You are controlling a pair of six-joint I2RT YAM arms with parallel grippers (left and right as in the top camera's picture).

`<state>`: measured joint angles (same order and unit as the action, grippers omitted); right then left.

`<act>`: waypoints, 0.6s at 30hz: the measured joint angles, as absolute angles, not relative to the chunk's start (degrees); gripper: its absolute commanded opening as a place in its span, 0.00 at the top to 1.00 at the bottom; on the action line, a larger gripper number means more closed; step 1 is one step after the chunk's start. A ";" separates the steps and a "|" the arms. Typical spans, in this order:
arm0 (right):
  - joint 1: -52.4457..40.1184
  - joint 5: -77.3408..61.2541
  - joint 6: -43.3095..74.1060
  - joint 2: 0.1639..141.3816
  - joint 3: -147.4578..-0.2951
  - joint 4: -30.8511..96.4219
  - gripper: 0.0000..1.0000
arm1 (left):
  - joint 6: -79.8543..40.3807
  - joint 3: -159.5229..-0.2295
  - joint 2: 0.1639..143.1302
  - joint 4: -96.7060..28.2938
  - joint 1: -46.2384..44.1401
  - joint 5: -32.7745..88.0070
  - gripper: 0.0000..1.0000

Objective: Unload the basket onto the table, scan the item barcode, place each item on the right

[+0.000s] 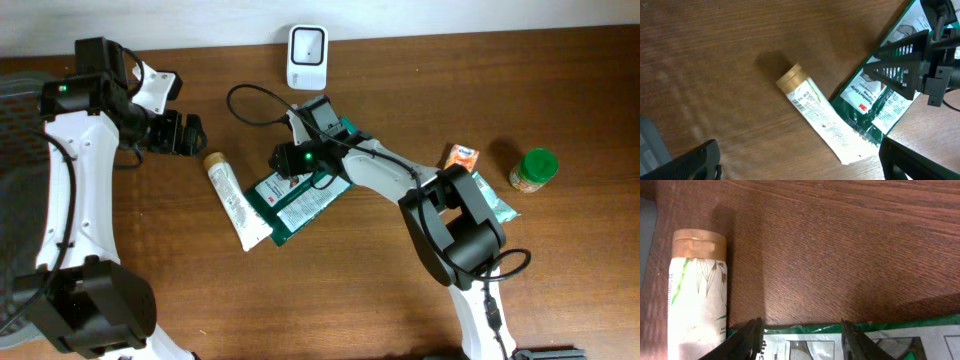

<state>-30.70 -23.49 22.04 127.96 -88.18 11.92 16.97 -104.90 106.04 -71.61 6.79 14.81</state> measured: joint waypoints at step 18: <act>-20.75 -16.12 11.92 110.61 -104.27 78.52 0.52 | 16.97 -104.90 106.04 -71.59 6.79 14.83 0.01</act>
